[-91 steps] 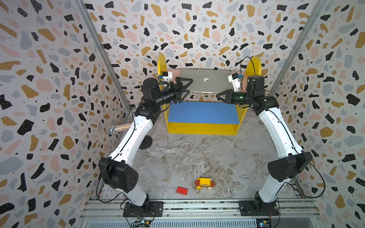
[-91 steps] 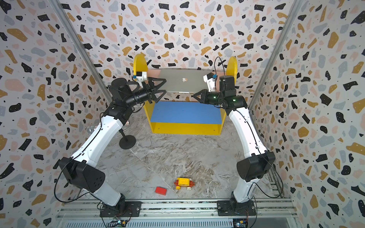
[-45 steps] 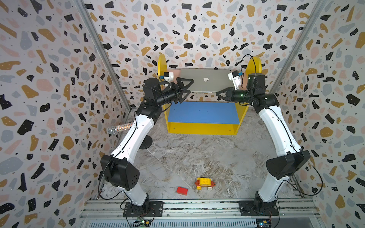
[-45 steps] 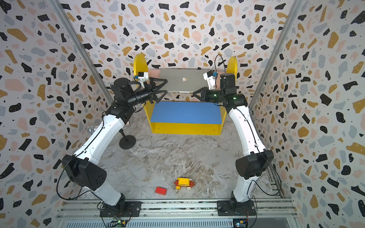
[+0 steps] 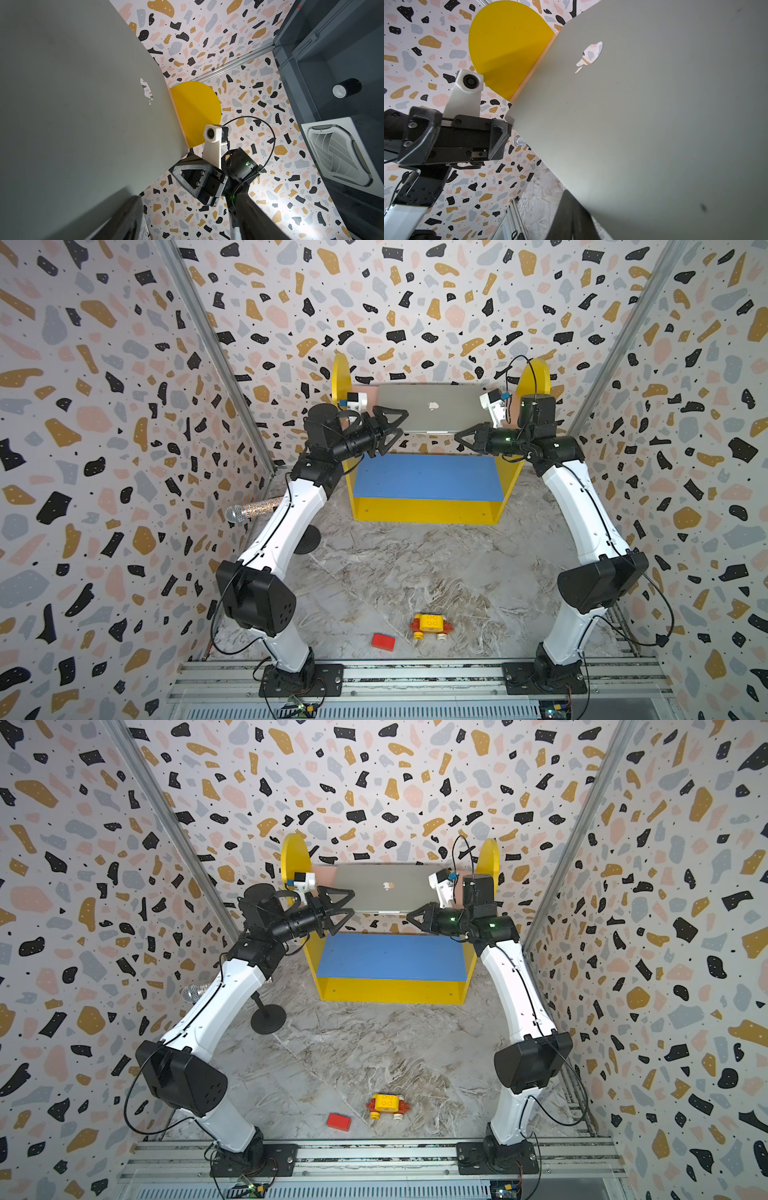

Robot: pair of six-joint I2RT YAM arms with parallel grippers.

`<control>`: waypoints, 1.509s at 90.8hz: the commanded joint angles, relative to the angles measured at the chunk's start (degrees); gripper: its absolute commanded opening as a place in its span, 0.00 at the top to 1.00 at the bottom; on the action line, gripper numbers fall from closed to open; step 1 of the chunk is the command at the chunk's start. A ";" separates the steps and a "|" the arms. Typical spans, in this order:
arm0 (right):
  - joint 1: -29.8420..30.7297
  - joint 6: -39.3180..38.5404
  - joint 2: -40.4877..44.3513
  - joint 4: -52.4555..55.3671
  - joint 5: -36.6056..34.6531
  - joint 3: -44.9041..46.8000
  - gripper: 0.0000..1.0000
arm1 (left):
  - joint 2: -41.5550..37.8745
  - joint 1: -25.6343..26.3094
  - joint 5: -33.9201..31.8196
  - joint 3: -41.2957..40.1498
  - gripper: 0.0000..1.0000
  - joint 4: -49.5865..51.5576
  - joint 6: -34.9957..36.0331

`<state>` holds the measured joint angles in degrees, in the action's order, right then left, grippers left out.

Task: Close the laptop lid and set it aside
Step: Place the laptop on the shelf.

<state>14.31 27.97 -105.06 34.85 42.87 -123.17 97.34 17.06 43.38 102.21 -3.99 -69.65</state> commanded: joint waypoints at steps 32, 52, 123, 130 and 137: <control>-0.81 0.94 -0.70 -2.97 -0.56 -2.67 0.93 | 2.34 0.17 0.79 3.93 0.25 -1.88 0.74; -0.85 1.04 0.14 -2.69 0.08 -1.71 0.93 | 0.46 0.17 1.51 2.93 0.39 0.47 4.70; -1.55 0.05 3.57 -3.52 -0.03 2.15 0.91 | 4.19 -1.59 5.66 3.27 1.00 4.01 10.06; -1.56 0.20 3.30 -3.47 0.04 1.60 0.91 | 4.59 -1.83 5.52 3.42 1.00 4.07 10.06; -1.51 0.38 3.11 -3.56 0.18 1.36 0.91 | 4.98 -2.07 5.28 3.62 1.00 4.27 10.06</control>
<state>12.99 28.16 -104.12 32.93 42.68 -120.07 101.62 15.62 48.56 104.79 0.78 -60.66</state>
